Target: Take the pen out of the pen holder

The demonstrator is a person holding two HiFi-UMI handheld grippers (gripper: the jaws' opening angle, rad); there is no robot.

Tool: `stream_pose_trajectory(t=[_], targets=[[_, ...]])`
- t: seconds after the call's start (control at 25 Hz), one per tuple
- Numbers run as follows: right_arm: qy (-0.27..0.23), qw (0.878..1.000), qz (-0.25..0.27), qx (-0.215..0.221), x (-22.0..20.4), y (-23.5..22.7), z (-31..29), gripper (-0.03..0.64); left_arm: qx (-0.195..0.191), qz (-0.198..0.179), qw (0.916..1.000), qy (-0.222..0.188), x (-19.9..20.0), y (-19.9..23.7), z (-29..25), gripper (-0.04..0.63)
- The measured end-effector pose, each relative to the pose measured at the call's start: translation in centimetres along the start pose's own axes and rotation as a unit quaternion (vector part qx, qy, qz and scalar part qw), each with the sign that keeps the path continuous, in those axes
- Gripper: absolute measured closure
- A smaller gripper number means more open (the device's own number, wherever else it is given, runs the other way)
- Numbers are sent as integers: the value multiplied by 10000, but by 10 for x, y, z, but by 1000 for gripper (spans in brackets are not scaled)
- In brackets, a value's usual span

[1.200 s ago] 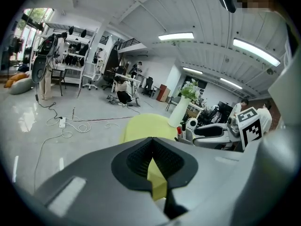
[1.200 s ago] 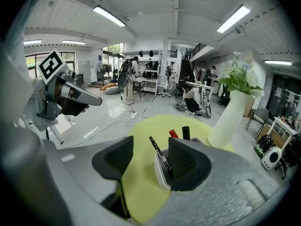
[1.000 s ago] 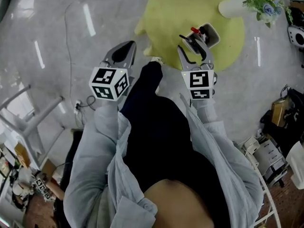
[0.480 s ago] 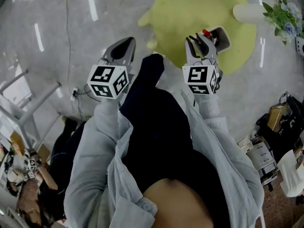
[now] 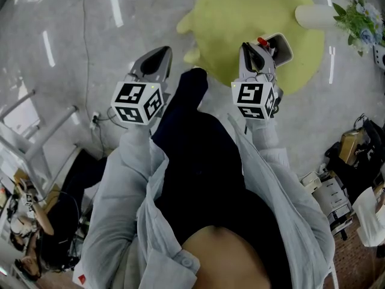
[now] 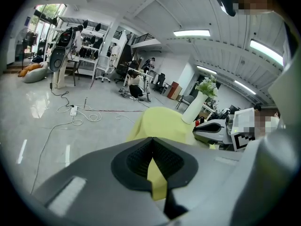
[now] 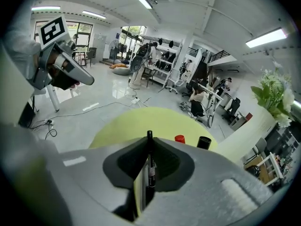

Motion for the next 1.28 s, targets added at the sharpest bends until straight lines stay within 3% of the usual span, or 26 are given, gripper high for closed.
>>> stream_pose_trajectory(t=[0.32,0.56,0.96,1.28], targets=[[-61,9997,-190,-142,0,-3,14,583,-129,-94,9998,-94,6,-3,1,578],[-309,9968,-717,-150,0,-14,32,583,-192,-188,9995,-172,11,-13,7,577],[-908,9826,-1607,-207,-2,-27,64,583,-252,-394,9984,-329,20,-33,28,578],[-1457,9637,-2235,-99,3,-37,96,583,-299,-555,9967,-520,29,-48,48,577]])
Point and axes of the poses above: the fingertips, and each gripper's own axes: z backward along the fingers, y to its left, x out of its top, the point moved 10 cm from there along z, backward along the fingers, and after that the axes turned 15 degrees about -z, right-handed, at the moved point
